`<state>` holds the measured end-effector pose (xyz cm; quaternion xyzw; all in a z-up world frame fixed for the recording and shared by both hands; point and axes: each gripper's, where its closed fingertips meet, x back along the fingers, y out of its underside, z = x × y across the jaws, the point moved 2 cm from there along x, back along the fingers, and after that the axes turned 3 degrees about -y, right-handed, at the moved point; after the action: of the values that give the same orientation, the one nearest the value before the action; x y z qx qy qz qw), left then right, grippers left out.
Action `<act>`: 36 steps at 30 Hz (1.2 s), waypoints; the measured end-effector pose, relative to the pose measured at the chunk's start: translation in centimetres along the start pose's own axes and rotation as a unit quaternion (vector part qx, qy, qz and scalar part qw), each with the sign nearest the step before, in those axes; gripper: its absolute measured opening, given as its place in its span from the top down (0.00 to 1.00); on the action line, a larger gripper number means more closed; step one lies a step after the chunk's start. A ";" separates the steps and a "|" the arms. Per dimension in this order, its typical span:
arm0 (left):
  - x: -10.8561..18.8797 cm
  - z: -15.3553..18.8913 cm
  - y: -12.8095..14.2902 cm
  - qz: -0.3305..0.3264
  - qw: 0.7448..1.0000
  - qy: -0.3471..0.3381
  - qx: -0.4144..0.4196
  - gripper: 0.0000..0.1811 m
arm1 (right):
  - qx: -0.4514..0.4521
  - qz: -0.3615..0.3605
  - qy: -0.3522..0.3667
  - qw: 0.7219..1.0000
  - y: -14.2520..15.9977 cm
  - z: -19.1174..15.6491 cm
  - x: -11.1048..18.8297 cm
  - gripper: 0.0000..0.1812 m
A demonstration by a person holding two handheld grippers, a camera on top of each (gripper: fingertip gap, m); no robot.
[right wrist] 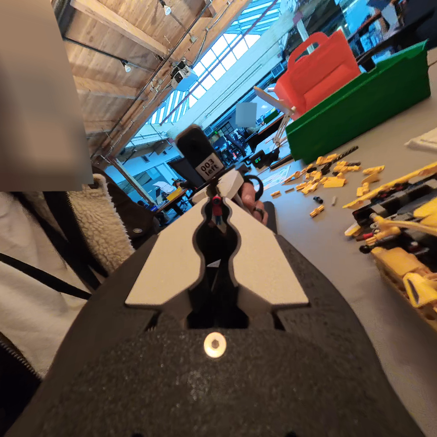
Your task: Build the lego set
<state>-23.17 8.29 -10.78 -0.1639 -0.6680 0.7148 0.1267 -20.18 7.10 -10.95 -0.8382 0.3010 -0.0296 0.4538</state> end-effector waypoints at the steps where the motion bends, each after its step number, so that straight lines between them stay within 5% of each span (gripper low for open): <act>1: 0.0 -0.1 0.2 -0.009 1.000 -0.003 -0.017 0.97 | -0.006 -0.003 0.003 1.000 0.1 0.2 0.0 0.97; 7: -0.5 -0.7 -0.7 -0.022 1.000 -0.002 -0.007 0.97 | 0.013 -0.009 0.032 0.999 -1.3 0.0 0.3 0.97; 12: -1.7 -5.2 -5.5 0.001 0.998 -0.021 0.065 0.93 | 0.141 0.034 0.197 0.970 -11.7 -0.1 5.4 0.97; 15: -3.7 -11.2 -8.6 -0.012 0.989 -0.066 0.132 0.93 | 0.195 0.078 0.296 0.932 -19.2 1.4 9.9 0.97; 17: -5.3 -15.2 -8.8 -0.055 0.981 -0.095 0.162 0.93 | 0.210 0.081 0.346 0.911 -21.7 4.5 12.5 0.97; 20: -7.1 -19.7 -6.3 -0.079 0.979 -0.124 0.139 0.92 | 0.195 0.094 0.390 0.895 -20.9 10.8 16.2 0.97; 24: -6.2 -22.5 -1.0 -0.068 0.973 -0.182 0.128 0.92 | 0.127 0.153 0.403 0.894 -17.2 14.8 19.5 0.97; 36: -4.2 -24.7 3.5 -0.121 0.965 -0.181 0.146 0.92 | 0.113 0.124 0.398 0.902 -16.5 15.0 19.7 0.97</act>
<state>-9.19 28.92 -15.36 0.0705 -0.5834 0.8013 0.1123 8.62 14.50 -11.30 -0.6553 0.5530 -0.3382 0.3878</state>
